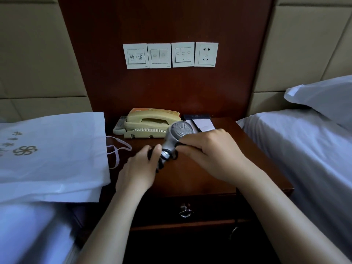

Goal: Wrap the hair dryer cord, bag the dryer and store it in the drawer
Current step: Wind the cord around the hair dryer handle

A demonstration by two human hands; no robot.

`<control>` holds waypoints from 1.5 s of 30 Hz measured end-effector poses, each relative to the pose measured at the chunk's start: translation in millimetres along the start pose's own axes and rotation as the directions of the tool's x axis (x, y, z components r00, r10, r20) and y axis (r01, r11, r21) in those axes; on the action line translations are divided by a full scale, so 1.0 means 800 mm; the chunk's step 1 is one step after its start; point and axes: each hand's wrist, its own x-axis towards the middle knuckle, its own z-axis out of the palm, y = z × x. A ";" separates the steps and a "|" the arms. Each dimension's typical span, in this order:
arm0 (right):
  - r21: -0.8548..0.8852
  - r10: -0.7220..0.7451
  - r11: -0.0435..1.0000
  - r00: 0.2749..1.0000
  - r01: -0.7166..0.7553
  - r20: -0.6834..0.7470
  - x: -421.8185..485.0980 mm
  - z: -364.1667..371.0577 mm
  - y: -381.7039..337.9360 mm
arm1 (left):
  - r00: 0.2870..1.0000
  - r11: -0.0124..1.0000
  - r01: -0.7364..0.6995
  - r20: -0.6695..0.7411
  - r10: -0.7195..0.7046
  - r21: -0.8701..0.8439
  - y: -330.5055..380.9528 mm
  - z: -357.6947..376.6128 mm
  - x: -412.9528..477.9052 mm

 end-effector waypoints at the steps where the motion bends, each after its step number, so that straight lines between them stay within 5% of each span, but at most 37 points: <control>1: 0.041 0.026 0.999 0.999 -0.026 -0.018 0.001 -0.001 0.000 | 0.999 0.999 -0.030 0.022 0.029 0.045 0.002 -0.001 -0.001; 10: 0.284 0.135 0.948 0.990 -0.142 0.043 0.012 0.006 -0.001 | 0.980 0.975 -0.133 0.169 0.103 0.180 0.033 -0.015 -0.022; 24: 0.310 0.174 0.933 0.983 -0.184 0.060 0.013 0.000 0.009 | 0.976 0.937 -0.217 0.096 0.198 0.274 0.058 -0.015 -0.036; 29: 0.247 0.267 0.932 0.963 -0.265 0.022 -0.001 -0.011 0.058 | 0.984 0.952 -0.154 0.124 0.125 0.265 0.045 -0.029 -0.030; 32: 0.327 0.324 0.888 0.944 -0.324 0.056 -0.012 -0.006 0.088 | 0.969 0.985 -0.115 0.234 0.084 0.127 0.032 -0.038 -0.028; 35: 0.437 0.408 0.805 0.909 -0.402 0.085 -0.023 0.013 0.105 | 0.922 0.975 -0.010 0.376 0.095 -0.223 0.025 -0.031 -0.025; 41: 0.551 0.516 0.657 0.840 -0.515 0.169 -0.042 0.042 0.125 | 0.819 0.730 0.250 0.541 0.191 -0.636 0.029 -0.011 -0.015; 45: 0.485 0.491 0.694 0.842 -0.533 0.222 -0.049 0.054 0.126 | 0.827 0.462 0.382 0.520 0.216 -0.800 0.023 -0.001 -0.006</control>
